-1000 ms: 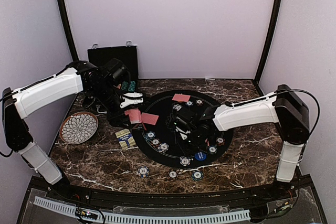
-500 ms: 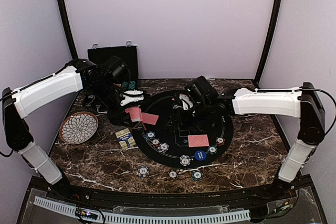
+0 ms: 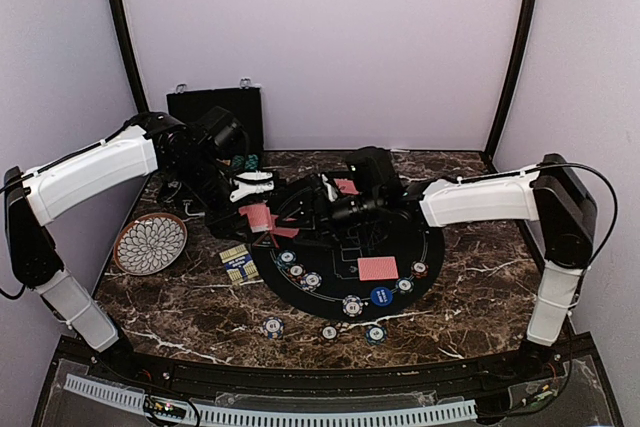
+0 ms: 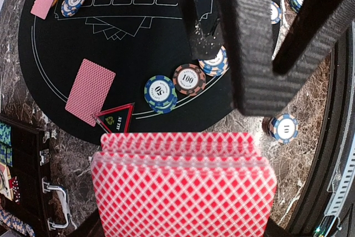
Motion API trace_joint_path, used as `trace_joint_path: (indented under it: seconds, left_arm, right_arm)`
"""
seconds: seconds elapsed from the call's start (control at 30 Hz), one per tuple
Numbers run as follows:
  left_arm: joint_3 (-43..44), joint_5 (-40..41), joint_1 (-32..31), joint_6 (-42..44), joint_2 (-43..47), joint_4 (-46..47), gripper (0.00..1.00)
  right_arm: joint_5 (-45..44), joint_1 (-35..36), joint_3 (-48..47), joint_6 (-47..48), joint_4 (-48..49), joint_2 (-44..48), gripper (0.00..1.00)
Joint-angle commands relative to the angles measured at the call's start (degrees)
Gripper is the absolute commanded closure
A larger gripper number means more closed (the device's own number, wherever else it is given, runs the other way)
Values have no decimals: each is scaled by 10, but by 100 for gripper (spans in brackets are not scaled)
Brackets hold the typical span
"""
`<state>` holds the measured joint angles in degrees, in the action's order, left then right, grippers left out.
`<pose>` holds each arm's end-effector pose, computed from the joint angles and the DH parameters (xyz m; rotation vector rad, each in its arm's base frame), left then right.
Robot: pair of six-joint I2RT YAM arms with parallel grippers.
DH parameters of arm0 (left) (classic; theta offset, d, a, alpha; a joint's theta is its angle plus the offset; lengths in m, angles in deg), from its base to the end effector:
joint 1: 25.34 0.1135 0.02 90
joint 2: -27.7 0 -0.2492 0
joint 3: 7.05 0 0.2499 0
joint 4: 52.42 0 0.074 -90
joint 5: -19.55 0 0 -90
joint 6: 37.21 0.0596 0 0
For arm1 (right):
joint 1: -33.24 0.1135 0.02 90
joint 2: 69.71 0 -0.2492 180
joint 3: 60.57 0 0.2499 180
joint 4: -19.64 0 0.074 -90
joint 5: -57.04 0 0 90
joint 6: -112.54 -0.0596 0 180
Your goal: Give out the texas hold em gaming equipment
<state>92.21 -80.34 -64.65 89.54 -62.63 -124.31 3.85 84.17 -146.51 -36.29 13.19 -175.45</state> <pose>0.2478 -0.2161 0.2833 1.6846 2.0640 -0.2447 0.2445 0.3578 0.2149 -0.3337 2.4548 1.6983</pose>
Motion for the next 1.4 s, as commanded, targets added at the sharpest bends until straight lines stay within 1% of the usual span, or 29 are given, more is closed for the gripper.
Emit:
trace_joint_path:
  seconds: [0.0, 0.2, 0.87, 1.0, 1.1, 1.23, 1.37]
  left_arm:
    - [15, -13, 1, -6, 3, 2, 92]
    - [14, -12, 0, -6, -1, 5, 92]
    - [9, -14, -1, -6, -7, 8, 92]
    - [9, -12, -2, -7, -7, 7, 92]
    - [7, -9, -2, -6, -4, 7, 92]
    - [1, -5, -2, -4, 2, 10, 92]
    - [0, -5, -1, -4, 2, 11, 93]
  right_arm:
    - [43, 1, -5, -66, 125, -21, 21]
    - [54, 5, -18, -109, 195, -52, 20]
    - [67, 29, -115, -166, 240, -167, 21]
    - [60, 25, -112, -169, 231, -174, 24]
    - [48, 16, -90, -160, 215, -161, 27]
    - [34, 3, -52, -129, 180, -133, 30]
    - [31, 0, -42, -98, 140, -115, 34]
